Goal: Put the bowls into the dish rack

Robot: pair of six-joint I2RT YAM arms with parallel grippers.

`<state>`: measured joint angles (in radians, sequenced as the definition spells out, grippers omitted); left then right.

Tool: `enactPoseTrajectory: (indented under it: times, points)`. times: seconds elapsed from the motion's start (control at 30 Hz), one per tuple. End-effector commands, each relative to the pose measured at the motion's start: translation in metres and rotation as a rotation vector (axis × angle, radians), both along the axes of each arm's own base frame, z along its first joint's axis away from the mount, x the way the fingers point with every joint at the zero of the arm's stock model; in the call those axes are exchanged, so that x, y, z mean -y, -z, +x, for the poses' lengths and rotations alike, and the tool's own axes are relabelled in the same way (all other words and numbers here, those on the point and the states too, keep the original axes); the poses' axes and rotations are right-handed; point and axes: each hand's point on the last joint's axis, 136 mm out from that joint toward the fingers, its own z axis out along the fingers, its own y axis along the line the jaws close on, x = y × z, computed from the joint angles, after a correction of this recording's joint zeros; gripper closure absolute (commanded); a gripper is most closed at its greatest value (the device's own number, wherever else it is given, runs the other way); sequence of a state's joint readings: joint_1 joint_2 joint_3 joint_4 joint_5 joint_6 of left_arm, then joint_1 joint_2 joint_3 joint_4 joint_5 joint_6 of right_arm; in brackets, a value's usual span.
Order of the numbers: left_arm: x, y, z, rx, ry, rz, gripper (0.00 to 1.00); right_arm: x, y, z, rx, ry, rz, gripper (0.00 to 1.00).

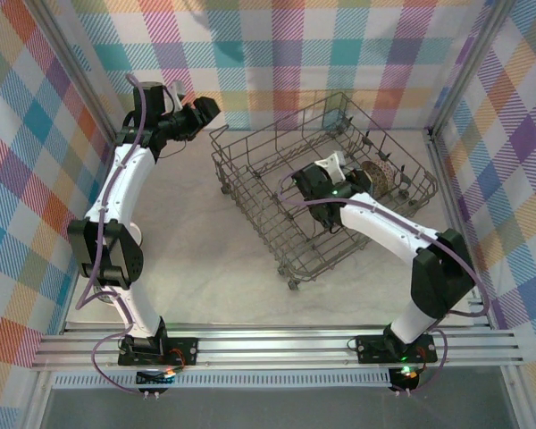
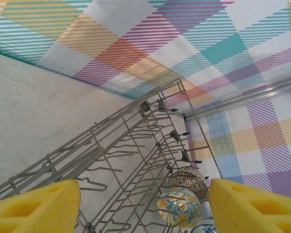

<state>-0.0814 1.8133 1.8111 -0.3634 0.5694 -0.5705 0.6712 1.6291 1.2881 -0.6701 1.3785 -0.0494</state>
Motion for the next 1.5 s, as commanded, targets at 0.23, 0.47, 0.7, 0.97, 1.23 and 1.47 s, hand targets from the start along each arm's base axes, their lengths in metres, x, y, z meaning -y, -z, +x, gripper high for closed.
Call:
enactPoseTrajectory:
  times: [0.23,0.47,0.7,0.97,1.23,1.47]
  points:
    - [0.002,-0.012,0.002,0.042,0.045,-0.013,0.30,0.011,-0.024,-0.014,0.099,0.155,-0.024,1.00]
    - [0.005,-0.009,0.001,0.032,0.062,-0.028,0.30,0.009,-0.030,-0.012,0.126,0.194,-0.084,1.00]
    - [0.005,-0.011,-0.001,0.036,0.067,-0.029,0.30,0.013,-0.026,-0.012,0.124,0.202,-0.095,1.00]
    - [0.008,-0.011,-0.003,0.035,0.078,-0.042,0.31,0.010,-0.026,-0.006,0.120,0.170,-0.154,1.00]
    - [0.008,-0.012,-0.005,0.036,0.083,-0.053,0.31,0.010,-0.018,-0.006,0.098,0.153,-0.199,1.00]
    - [0.010,-0.013,-0.005,0.037,0.086,-0.071,0.31,0.007,-0.014,-0.002,0.118,0.146,-0.199,1.00]
